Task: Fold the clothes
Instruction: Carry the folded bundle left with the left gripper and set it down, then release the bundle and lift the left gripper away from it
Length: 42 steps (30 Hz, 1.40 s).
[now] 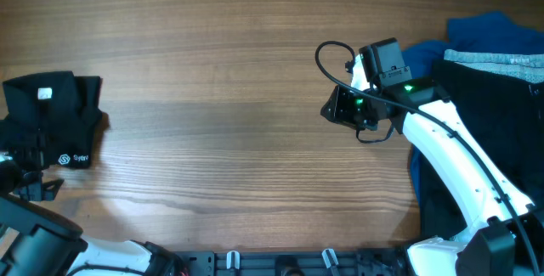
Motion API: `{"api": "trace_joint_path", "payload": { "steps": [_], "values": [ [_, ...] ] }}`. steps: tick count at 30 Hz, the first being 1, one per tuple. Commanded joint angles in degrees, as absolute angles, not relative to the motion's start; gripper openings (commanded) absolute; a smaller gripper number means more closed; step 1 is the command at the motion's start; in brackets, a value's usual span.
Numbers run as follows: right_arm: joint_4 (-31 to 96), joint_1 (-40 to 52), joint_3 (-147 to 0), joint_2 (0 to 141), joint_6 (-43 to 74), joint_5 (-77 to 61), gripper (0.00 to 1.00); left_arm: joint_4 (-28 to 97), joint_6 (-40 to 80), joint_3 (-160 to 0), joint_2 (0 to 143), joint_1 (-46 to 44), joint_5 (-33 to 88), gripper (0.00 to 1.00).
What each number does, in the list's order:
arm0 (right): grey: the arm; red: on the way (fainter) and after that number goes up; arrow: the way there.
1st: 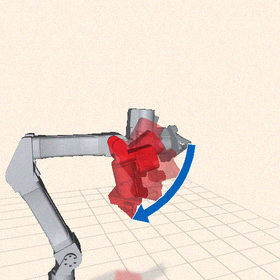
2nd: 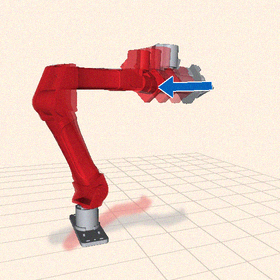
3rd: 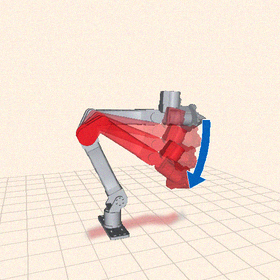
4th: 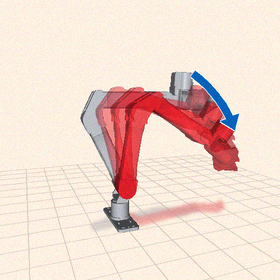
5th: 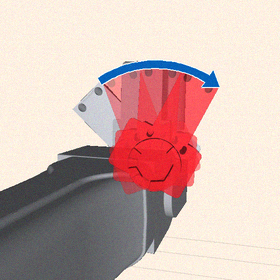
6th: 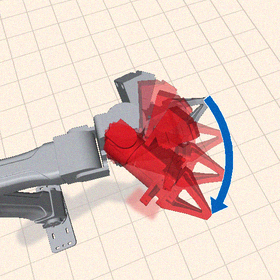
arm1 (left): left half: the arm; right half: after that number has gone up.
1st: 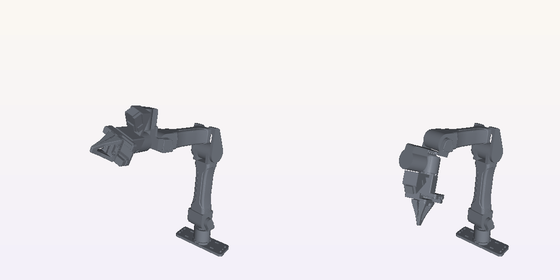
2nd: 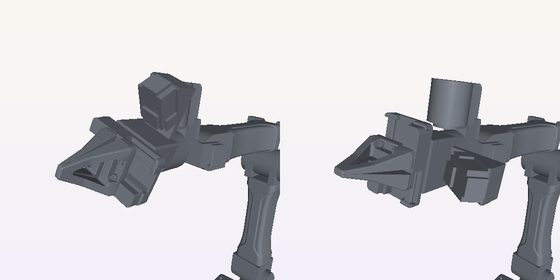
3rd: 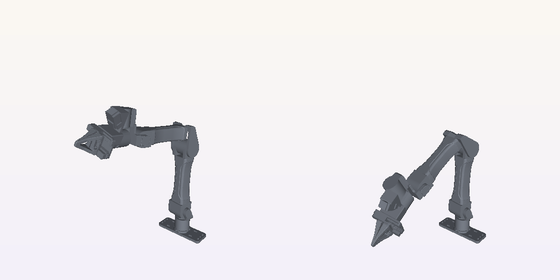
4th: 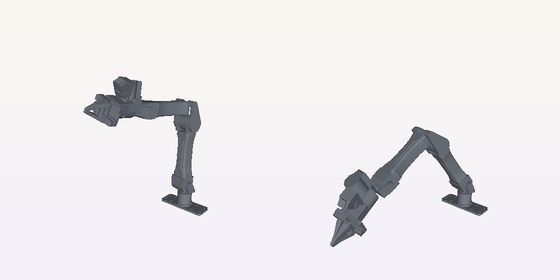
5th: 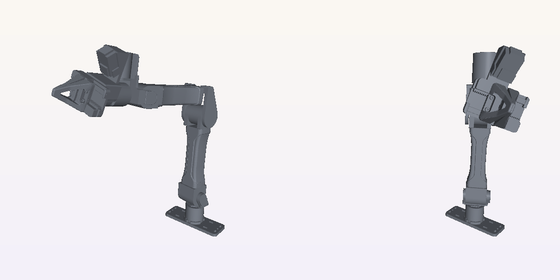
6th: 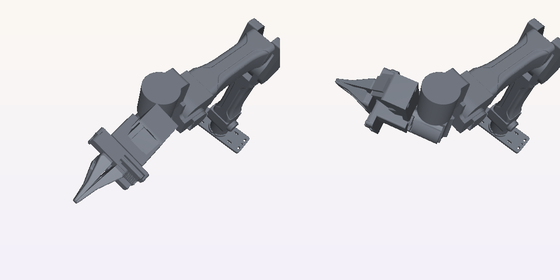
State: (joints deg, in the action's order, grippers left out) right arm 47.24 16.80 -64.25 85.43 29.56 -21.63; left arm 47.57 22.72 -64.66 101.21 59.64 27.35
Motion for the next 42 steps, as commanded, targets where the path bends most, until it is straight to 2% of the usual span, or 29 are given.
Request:
{"api": "trace_joint_path", "payload": {
  "steps": [1, 3, 5, 8, 10, 12, 13, 14, 15, 16, 18, 21, 25, 31, 33, 34, 39, 42],
  "values": [
    [46.72, 16.62, -64.93, 85.17, 29.98, -22.35, 0.33, 49.17, 17.96, -64.58, 96.18, 59.9, 29.5, 1.0],
    [46.72, 16.62, -64.93, 85.17, 29.98, -22.35, 0.32, 48.6, 17.76, -64.58, 93.41, 59.86, 29.47, 1.0],
    [46.7, 16.62, -64.93, 85.17, 29.95, -22.35, 0.33, 47.99, 17.78, -64.6, 90.48, 59.86, 29.47, 0.94],
    [46.7, 16.62, -64.93, 85.17, 29.95, -22.35, 0.33, 46.59, 17.8, -64.58, 87.31, 59.86, 26.48, 0.92],
    [46.7, 16.62, -64.93, 85.17, 29.98, -22.35, 0.33, 46.72, 18.22, -64.58, 86.98, 59.86, 28.64, 0.7],
    [46.59, 16.62, -64.93, 85.17, 29.98, -22.33, 0.33, 47.22, 17.87, -64.58, 87.0, 59.37, 28.58, 0.64],
    [46.3, 16.62, -64.93, 85.17, 30.0, -22.35, 0.33, 46.94, 17.76, -64.58, 87.0, 59.0, 27.88, 0.43],
    [46.11, 16.62, -64.93, 85.17, 30.0, -22.35, 0.33, 46.46, 17.78, -64.58, 87.0, 58.54, 27.2, 0.3],
    [46.04, 16.62, -64.93, 85.17, 29.95, -22.33, 0.33, 46.28, 17.82, -64.58, 87.0, 57.98, 27.66, 0.21],
    [45.91, 16.62, -64.93, 85.17, 29.95, -22.33, 0.33, 46.37, 17.78, -64.58, 86.98, 57.17, 28.56, 0.2],
    [44.69, 16.62, -64.93, 85.17, 29.95, -22.37, 0.33, 48.34, 16.49, -64.58, 86.78, 54.33, 29.34, 0.27],
    [41.28, 16.62, -64.95, 84.95, 29.19, -24.82, 0.33, 50.92, 13.65, -64.58, 84.12, 48.8, 27.62, 0.31],
    [38.15, 16.62, -65.04, 83.0, 26.72, -25.76, 0.37, 52.71, 12.47, -64.58, 74.89, 38.83, 18.46, 0.47],
    [36.01, 16.62, -65.04, 77.17, 20.88, -25.17, 0.41, 51.27, 7.4, -64.58, 62.85, 20.84, 15.64, 0.72],
    [36.12, 16.62, -65.06, 74.32, 20.47, -23.42, 0.42, 51.22, 7.4, -64.58, 59.29, 15.33, 11.35, 0.83],
    [36.21, 16.62, -65.06, 72.1, 19.55, -22.26, 0.43, 51.07, 7.38, -64.6, 57.32, 12.78, 9.43, 0.99],
    [36.69, 16.62, -65.06, 58.41, 14.11, -16.73, 0.49, 52.4, 6.15, -64.6, 45.21, 3.57, 4.56, 1.0],
    [36.71, 16.62, -65.04, 53.39, 13.69, -14.57, 0.87, 53.67, 6.17, -64.58, 39.68, 2.9, 3.9, 1.0]
  ]
}}
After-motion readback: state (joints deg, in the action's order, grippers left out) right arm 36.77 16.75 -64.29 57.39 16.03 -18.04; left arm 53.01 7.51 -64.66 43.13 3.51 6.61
